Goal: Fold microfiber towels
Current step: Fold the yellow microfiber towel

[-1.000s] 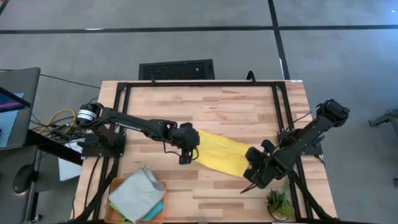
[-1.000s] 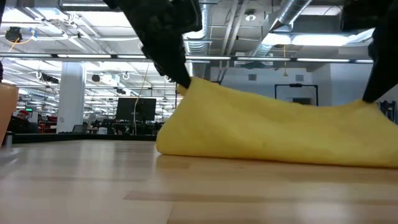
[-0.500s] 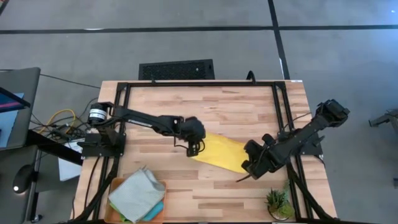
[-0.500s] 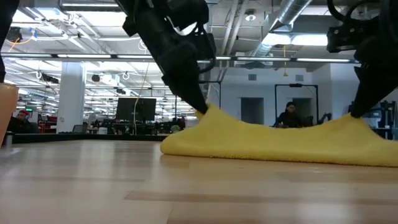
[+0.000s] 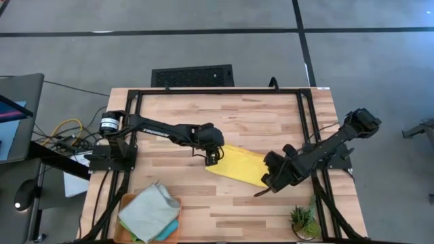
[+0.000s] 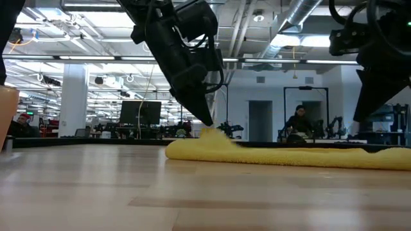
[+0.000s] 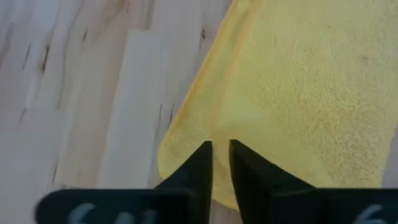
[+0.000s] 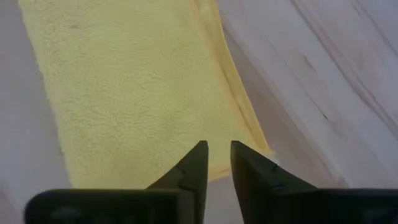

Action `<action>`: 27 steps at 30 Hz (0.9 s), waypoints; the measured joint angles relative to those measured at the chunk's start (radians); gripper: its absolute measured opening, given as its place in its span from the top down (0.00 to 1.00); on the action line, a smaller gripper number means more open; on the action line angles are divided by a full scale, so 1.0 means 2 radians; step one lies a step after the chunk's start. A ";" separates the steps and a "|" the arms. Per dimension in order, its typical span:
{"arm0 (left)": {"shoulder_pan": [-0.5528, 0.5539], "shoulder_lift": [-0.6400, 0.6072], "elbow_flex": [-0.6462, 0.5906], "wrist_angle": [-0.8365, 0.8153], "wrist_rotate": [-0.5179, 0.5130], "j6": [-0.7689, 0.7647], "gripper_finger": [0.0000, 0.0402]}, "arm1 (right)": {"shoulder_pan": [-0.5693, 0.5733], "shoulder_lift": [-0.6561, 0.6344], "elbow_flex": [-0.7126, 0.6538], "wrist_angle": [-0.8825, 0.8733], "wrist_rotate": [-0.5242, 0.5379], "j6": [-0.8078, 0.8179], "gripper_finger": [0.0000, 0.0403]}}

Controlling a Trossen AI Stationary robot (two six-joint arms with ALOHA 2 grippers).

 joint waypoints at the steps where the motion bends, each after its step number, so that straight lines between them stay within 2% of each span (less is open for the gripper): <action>1: 0.000 0.000 0.000 0.002 0.000 0.000 0.87 | -0.001 0.000 0.000 0.006 0.000 -0.009 0.80; 8: 0.000 0.000 0.000 0.004 -0.003 0.015 0.69 | -0.013 0.000 0.000 0.020 -0.012 -0.027 0.65; 11: -0.001 0.000 0.000 -0.003 0.034 0.007 0.65 | -0.016 -0.005 0.001 0.024 -0.034 -0.027 0.61; 14: -0.016 0.000 0.000 -0.036 0.080 0.041 0.64 | -0.006 -0.004 0.008 0.022 -0.039 -0.028 0.58; 16: -0.034 0.000 0.000 -0.053 0.084 0.063 0.64 | 0.004 -0.004 0.014 0.025 -0.039 -0.032 0.56; 20: -0.078 0.000 -0.004 -0.060 0.054 0.085 0.65 | 0.024 -0.004 0.027 0.026 -0.034 -0.035 0.55; 25: -0.125 -0.001 -0.023 -0.038 -0.032 0.097 0.65 | 0.041 -0.004 0.029 0.042 -0.023 -0.036 0.56; 27: -0.133 -0.001 -0.036 -0.017 -0.047 0.087 0.65 | 0.045 -0.004 0.029 0.047 -0.023 -0.036 0.56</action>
